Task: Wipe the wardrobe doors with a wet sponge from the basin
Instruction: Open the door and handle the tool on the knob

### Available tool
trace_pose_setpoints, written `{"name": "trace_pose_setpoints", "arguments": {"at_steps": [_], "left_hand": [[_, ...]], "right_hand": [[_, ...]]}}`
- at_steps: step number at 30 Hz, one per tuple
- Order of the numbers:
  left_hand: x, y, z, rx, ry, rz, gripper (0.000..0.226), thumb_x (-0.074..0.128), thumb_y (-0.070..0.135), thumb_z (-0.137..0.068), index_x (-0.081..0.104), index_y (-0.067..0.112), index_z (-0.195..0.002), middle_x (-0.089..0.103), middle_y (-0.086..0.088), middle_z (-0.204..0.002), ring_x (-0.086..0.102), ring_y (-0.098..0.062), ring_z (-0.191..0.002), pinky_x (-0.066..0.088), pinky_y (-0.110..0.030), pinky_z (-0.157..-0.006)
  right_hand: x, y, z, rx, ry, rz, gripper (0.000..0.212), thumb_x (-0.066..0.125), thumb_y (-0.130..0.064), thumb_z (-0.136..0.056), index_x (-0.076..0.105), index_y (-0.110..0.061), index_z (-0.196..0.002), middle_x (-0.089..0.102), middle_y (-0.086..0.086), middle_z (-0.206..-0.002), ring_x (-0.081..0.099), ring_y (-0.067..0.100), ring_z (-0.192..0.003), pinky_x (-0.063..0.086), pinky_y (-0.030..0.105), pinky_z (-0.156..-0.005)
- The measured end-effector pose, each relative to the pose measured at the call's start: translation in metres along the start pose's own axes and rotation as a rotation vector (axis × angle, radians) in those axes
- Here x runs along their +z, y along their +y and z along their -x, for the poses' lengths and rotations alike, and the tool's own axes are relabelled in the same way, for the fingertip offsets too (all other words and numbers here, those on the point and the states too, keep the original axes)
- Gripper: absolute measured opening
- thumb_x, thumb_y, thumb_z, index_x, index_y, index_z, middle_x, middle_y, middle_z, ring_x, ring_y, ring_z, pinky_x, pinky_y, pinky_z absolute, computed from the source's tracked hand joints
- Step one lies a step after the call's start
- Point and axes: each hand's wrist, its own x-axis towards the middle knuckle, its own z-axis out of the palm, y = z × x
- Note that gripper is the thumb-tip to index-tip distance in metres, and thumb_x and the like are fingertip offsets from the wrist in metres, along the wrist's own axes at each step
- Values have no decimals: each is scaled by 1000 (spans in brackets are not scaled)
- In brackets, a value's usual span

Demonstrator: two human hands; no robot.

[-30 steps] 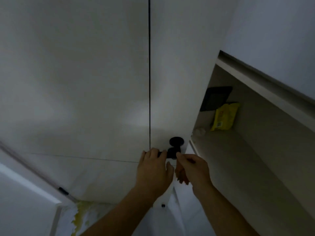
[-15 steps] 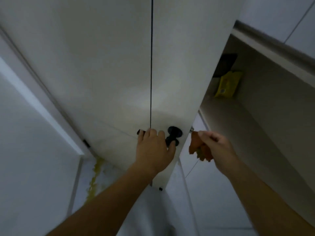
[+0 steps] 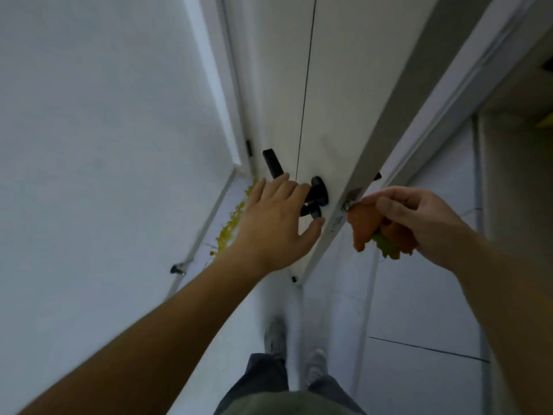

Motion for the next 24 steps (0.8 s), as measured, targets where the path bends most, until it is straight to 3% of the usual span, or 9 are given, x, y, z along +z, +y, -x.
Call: {"name": "trace_pose_setpoints", "arguments": {"at_steps": [4, 6, 9, 11, 13, 15, 20, 24], "left_hand": [[-13, -19, 42, -150, 15, -23, 68, 43, 59, -95, 43, 20, -150, 44, -2, -156, 24, -24, -154, 16, -47, -127], [-17, -30, 59, -219, 44, 38, 69, 41, 59, -96, 39, 22, -153, 37, -2, -162, 20, -23, -156, 15, -47, -128], [-25, -39, 77, -238, 163, 169, 63, 44, 53, -98, 43, 21, -152, 42, 0, -158, 33, -22, -150, 31, -46, -121], [-31, -41, 87, -279, 258, 223, 61, 47, 50, -98, 47, 16, -149, 49, -1, -151, 44, -18, -141, 36, -31, -117], [-37, -43, 96, -376, 339, 246, 64, 48, 51, -96, 48, 15, -148, 52, 0, -147, 45, -13, -136, 30, -13, -112], [-41, -50, 104, -484, 404, 272, 64, 52, 51, -94, 47, 17, -147, 52, 5, -143, 42, -5, -130, 26, -4, -106], [-49, -78, 121, -760, 507, 372, 49, 60, 42, -96, 49, 23, -139, 52, 9, -126, 51, -7, -114, 38, -13, -93], [-55, -113, 128, -865, 576, 485, 52, 56, 50, -96, 45, 30, -143, 55, 9, -128, 56, -8, -115, 49, -29, -98]], "right_hand": [[36, -5, -11, 2, -155, 27, 65, 83, -74, -59, 76, -31, -107, 74, 19, -91, 68, 34, -63, 56, 37, -53], [53, -11, -20, -16, -190, 75, 43, 76, -57, -74, 76, -28, -105, 74, 18, -93, 69, 32, -64, 56, 41, -58], [76, -25, -36, -84, -215, 144, 28, 69, -40, -77, 75, -27, -102, 74, 14, -85, 68, 29, -59, 56, 36, -52], [90, -36, -50, -153, -235, 184, 32, 72, -37, -78, 73, -24, -107, 74, 14, -81, 69, 32, -59, 56, 35, -51], [107, -44, -66, -218, -263, 243, 31, 76, -29, -83, 72, -21, -112, 76, 9, -79, 71, 31, -60, 57, 32, -51], [127, -51, -82, -282, -315, 323, 26, 78, -21, -86, 72, -22, -112, 76, 4, -80, 73, 26, -60, 57, 29, -51], [187, -59, -121, -427, -457, 535, 31, 81, -24, -85, 68, -34, -112, 68, -18, -95, 69, -4, -75, 54, 13, -61], [226, -61, -156, -506, -520, 651, 35, 83, -31, -83, 64, -44, -109, 61, -29, -100, 64, -4, -86, 52, 9, -66]]}}
